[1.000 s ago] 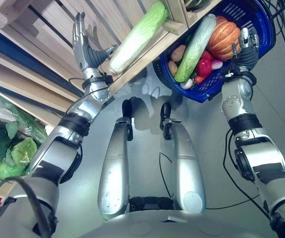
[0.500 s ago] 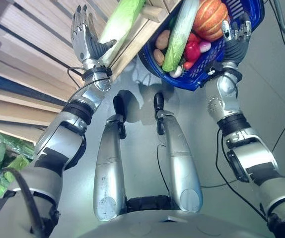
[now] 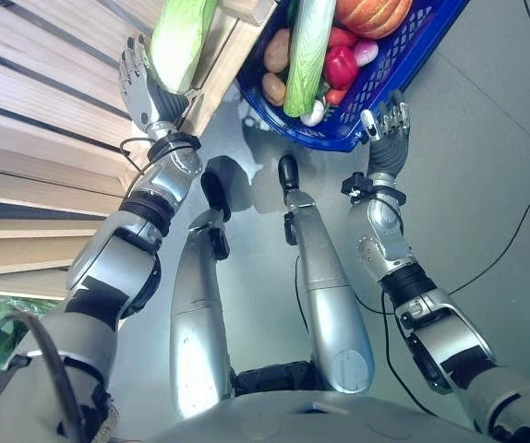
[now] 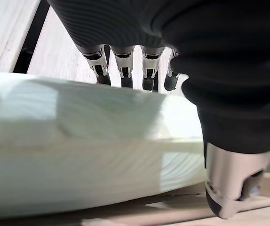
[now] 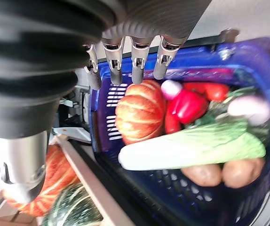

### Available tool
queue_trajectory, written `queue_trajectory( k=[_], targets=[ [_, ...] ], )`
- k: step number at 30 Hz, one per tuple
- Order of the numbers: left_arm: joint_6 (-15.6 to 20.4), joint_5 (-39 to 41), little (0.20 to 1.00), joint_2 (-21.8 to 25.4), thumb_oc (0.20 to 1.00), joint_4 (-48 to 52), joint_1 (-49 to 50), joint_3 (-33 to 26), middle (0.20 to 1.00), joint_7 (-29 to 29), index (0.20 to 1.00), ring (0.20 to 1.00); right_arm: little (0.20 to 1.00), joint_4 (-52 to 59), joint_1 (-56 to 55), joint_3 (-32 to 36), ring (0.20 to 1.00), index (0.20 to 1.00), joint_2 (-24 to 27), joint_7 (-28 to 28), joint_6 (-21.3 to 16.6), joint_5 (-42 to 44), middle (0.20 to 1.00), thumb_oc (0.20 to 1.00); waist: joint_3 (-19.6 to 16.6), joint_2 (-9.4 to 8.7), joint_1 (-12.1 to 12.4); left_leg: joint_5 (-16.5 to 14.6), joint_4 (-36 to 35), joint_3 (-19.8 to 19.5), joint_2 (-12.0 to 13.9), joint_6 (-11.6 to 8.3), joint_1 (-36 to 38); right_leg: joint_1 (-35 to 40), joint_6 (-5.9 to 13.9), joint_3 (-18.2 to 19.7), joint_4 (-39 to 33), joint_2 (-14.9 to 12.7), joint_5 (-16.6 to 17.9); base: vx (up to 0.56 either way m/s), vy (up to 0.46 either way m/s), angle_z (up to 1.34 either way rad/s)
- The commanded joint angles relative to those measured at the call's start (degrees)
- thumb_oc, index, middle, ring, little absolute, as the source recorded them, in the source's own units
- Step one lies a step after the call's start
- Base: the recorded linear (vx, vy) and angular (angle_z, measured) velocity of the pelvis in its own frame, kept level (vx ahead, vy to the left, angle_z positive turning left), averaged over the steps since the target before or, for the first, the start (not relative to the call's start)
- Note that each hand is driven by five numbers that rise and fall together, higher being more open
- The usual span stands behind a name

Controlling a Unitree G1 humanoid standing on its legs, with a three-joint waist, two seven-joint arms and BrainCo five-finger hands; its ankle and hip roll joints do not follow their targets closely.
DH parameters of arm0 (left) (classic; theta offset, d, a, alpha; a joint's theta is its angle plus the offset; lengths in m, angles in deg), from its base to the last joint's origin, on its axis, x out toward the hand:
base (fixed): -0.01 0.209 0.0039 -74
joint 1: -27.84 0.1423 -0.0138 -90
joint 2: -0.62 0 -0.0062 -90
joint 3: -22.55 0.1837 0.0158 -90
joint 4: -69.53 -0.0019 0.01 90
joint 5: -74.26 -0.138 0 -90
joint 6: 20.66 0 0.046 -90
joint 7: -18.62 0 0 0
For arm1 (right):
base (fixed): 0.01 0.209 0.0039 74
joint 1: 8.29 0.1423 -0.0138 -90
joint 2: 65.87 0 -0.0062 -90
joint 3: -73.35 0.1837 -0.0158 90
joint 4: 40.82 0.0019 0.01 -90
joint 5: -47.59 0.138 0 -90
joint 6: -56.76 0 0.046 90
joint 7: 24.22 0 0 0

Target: Pick up fruits and vegetables into the basket

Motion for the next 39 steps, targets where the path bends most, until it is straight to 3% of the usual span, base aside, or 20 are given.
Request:
queue_trajectory(
  k=[1,7,8,9,10,11,29,34,39],
  targets=[
    [-2.06,0.66,1.000,0.04,1.000,-2.50,0.30,-1.86,1.000,4.36,1.000,1.000,1.000,5.98,-2.77,0.16,1.000,1.000,-1.53,0.10,-2.54,-1.94,1.000,1.000,-3.20,-1.93,1.17,-1.16,-0.71,0.72,-2.83,-2.52,-0.97,2.52,0.86,-4.33,-2.29,2.89,0.74,0.00,0.000,0.00],
    [-5.83,-0.20,1.000,0.72,1.000,-1.51,0.24,-3.13,1.000,7.67,1.000,1.000,1.000,11.16,-4.22,0.18,1.000,1.000,-1.64,-1.03,-0.93,-5.30,1.000,1.000,-3.20,-2.13,1.05,-0.73,0.57,0.43,-2.47,-2.56,-3.69,-0.16,0.71,-4.59,-1.13,2.78,1.07,0.00,0.000,0.00],
    [-6.17,-0.29,0.661,0.71,0.661,-1.34,0.30,-3.23,0.661,8.02,0.661,0.661,1.000,11.35,-4.26,0.22,1.000,1.000,-1.62,-1.15,-0.90,-5.56,1.000,1.000,-3.20,-2.09,1.06,-0.70,0.71,0.38,-2.46,-2.55,-3.94,-0.43,0.68,-4.62,-1.01,2.78,1.13,0.00,0.000,0.00],
    [-6.55,-0.21,0.514,0.80,0.514,-1.09,0.27,-3.33,0.514,8.55,0.514,0.514,1.000,11.72,-4.32,0.29,1.000,1.000,-1.58,-1.03,-0.77,-5.40,1.000,1.000,-3.20,-2.03,1.11,-0.62,0.82,0.26,-2.46,-2.50,-4.25,-0.83,0.66,-4.65,-0.73,2.75,1.20,0.00,0.000,0.00],
    [-6.61,-0.22,0.476,0.79,0.476,-1.04,0.26,-3.35,0.476,8.61,0.476,0.476,1.000,11.77,-4.32,0.31,1.000,1.000,-1.58,-1.03,-0.75,-5.41,1.000,1.000,-3.20,-2.01,1.11,-0.63,0.87,0.23,-2.46,-2.50,-4.31,-0.90,0.66,-4.66,-0.67,2.75,1.20,0.00,0.000,0.00],
    [-7.09,-0.51,0.200,0.72,0.200,-0.58,0.25,-3.66,0.200,9.24,0.200,0.200,1.000,12.19,-4.42,0.51,1.000,1.000,-1.79,-1.09,-0.52,-5.78,1.000,1.000,-3.20,-1.96,1.23,-0.56,1.08,0.08,-2.49,-2.50,-4.76,-1.38,0.70,-4.74,-0.20,2.69,1.23,0.00,0.000,0.00],
    [-6.95,-3.86,0.200,0.25,0.200,3.87,2.25,-5.26,0.200,12.57,0.200,0.200,1.000,13.87,-5.13,1.20,1.000,1.000,-2.55,-1.70,0.79,-6.39,1.000,1.000,-3.20,-1.29,2.38,-0.84,4.18,-0.95,-2.58,-2.65,-7.95,-4.61,0.60,-5.49,4.00,1.97,1.01,0.00,-0.002,0.01],
    [-2.19,-6.17,0.200,1.43,0.200,5.84,4.17,-6.69,0.200,12.95,0.200,0.200,1.000,14.37,-6.80,1.02,1.000,1.000,-2.68,0.41,0.10,-5.92,1.000,1.000,-3.20,-1.18,2.70,-0.86,2.96,-0.92,-2.39,-2.56,-4.33,-1.43,0.67,-5.75,3.04,2.06,0.56,0.00,0.000,0.00],
    [6.44,-10.81,0.200,2.53,0.200,10.47,11.03,-9.61,0.200,14.51,0.200,0.200,1.000,14.97,-10.92,1.30,1.000,1.000,-2.69,4.97,-1.43,-5.07,1.000,1.000,-3.20,-0.80,3.72,-0.57,-0.58,-1.18,-2.42,-2.99,4.99,8.38,0.88,-6.41,-0.93,1.87,-0.07,0.00,-0.011,0.02]
  ],
)
